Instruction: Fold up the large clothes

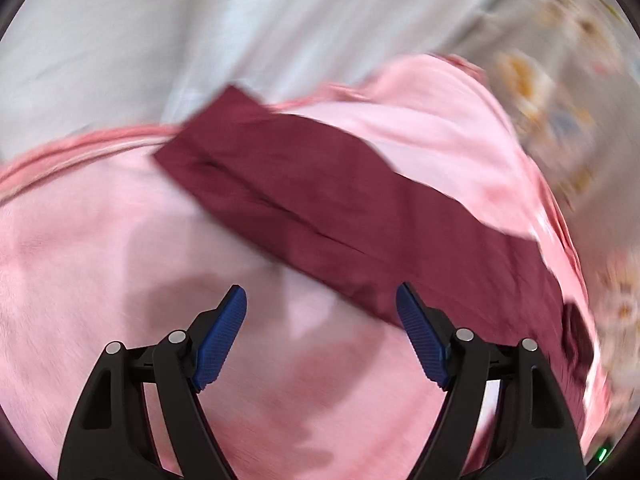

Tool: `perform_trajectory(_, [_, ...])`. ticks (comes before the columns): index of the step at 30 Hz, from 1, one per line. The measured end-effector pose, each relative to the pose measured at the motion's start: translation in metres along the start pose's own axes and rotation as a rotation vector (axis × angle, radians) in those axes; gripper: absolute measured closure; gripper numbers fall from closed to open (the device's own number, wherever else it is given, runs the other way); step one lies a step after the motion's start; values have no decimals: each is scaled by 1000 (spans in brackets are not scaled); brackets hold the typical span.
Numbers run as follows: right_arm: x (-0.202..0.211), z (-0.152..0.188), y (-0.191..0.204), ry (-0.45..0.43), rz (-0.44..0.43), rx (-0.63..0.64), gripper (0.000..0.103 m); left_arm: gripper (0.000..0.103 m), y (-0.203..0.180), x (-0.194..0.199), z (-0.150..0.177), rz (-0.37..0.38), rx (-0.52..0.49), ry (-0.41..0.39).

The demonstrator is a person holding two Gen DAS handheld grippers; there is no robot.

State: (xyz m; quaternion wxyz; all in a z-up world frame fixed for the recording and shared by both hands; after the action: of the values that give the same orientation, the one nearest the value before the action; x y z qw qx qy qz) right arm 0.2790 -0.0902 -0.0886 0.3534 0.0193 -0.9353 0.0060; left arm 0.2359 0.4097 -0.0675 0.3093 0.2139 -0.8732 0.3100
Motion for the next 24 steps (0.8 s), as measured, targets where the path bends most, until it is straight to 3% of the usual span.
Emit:
perform_trajectory(3, [3,4,6,-12,35,35,100,29,17,-13,-9,10,88,-2])
perform_trajectory(5, [4,5,10,-16,58,58,100,34,14,-17,-11,8,103,-22])
perform_trajectory(6, [4,6,12,-17,64,64,100,54,8,-19,-12,12,88,-25])
perform_trajectory(7, [4,6,13,-18,67,67,100,81,-1,-21,-12,23,68,-15])
perform_trajectory(9, [4,6,9,-18,60,60,100,97,-25,-20,-13,44,33,1])
perform_trajectory(14, [4,4,2,-20,22,17,100,102,-140,45,-16,188,-190,-152])
perform_trajectory(18, [15,0,-16,-50,-59,-103,100,102,-255,117,-2,399,-393,-228])
perform_trajectory(19, [20,-2,-21,-64,-72,-131,99,102,-292,141,12,471,-464,-242])
perform_trajectory(24, [63,-1,-61,-132,-90,-253,97,102,-402,205,97,674,-708,-232])
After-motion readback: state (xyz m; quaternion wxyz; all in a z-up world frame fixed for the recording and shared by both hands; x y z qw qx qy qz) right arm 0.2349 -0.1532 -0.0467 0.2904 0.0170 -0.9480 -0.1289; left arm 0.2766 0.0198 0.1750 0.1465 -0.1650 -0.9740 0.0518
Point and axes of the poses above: each gripper's, at about its wrist camera, not at the fingertips, and x roughly against the way its jaws point, y to its left, z to its underside, the point moved 1 cm from there along -x, roughly the way its jaws point, and after that the axes turned 8 degrees about -y, right-handed, at the moved point
